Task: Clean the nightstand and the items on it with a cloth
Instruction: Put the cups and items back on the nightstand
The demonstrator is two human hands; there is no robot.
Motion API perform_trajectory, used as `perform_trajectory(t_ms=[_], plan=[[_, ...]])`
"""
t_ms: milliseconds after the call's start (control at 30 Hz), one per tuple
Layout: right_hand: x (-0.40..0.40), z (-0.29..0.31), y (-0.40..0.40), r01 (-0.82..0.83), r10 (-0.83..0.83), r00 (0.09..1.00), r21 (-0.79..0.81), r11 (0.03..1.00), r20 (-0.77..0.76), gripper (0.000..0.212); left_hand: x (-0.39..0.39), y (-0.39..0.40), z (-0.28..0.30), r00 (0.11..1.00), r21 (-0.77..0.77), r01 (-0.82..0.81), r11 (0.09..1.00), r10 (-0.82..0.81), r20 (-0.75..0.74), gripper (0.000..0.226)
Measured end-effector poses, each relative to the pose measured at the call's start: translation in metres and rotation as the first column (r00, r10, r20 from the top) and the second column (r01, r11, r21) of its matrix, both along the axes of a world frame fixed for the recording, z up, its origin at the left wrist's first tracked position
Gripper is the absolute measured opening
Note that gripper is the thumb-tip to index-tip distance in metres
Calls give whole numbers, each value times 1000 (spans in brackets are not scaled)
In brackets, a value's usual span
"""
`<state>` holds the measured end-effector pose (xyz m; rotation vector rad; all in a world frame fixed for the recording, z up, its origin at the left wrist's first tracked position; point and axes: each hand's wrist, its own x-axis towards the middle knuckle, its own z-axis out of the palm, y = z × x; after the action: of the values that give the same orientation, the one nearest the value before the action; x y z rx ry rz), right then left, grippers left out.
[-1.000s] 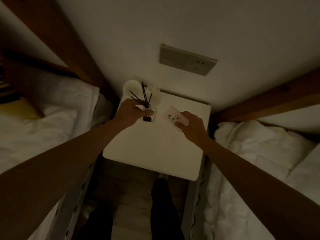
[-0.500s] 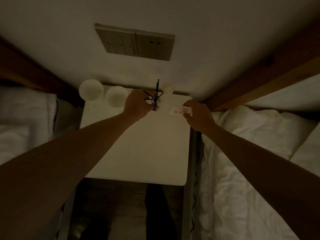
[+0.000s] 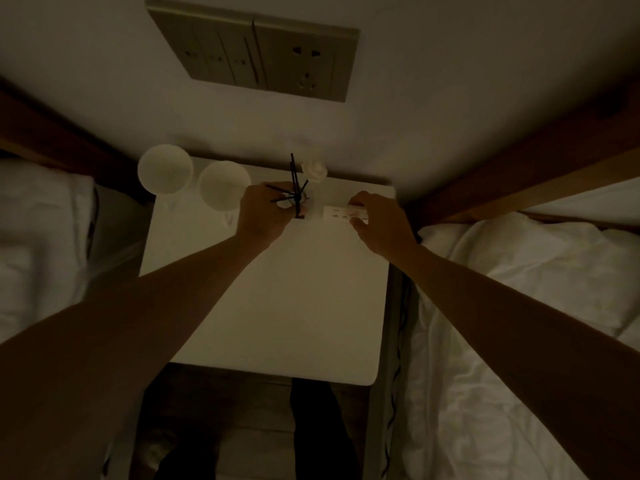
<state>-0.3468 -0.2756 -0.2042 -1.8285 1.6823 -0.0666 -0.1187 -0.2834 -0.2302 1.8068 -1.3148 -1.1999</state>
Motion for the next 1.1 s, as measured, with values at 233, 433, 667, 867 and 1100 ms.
perform_trajectory(t_ms=[233,433,667,867,1100], plan=[[1,-9,-5,62,-62,998,-26,998,-6,35,-5,-4,5,998,8,24,1000,-24,-64,25],[5,0,3,76,-78,995,-30,997,-65,50,1,7,16,964,3,191,982,-188,187,61],[56,42,52,-102,115,993,-427,898,5,16,55,45,65,876,-202,273,940,-156,457,41],[162,42,23,-255,264,965,-263,930,-1,66,136,26,70,835,-138,28,990,53,548,80],[214,20,-16,-84,77,995,-104,991,-71,106,171,2,46,839,133,-10,991,-64,540,109]])
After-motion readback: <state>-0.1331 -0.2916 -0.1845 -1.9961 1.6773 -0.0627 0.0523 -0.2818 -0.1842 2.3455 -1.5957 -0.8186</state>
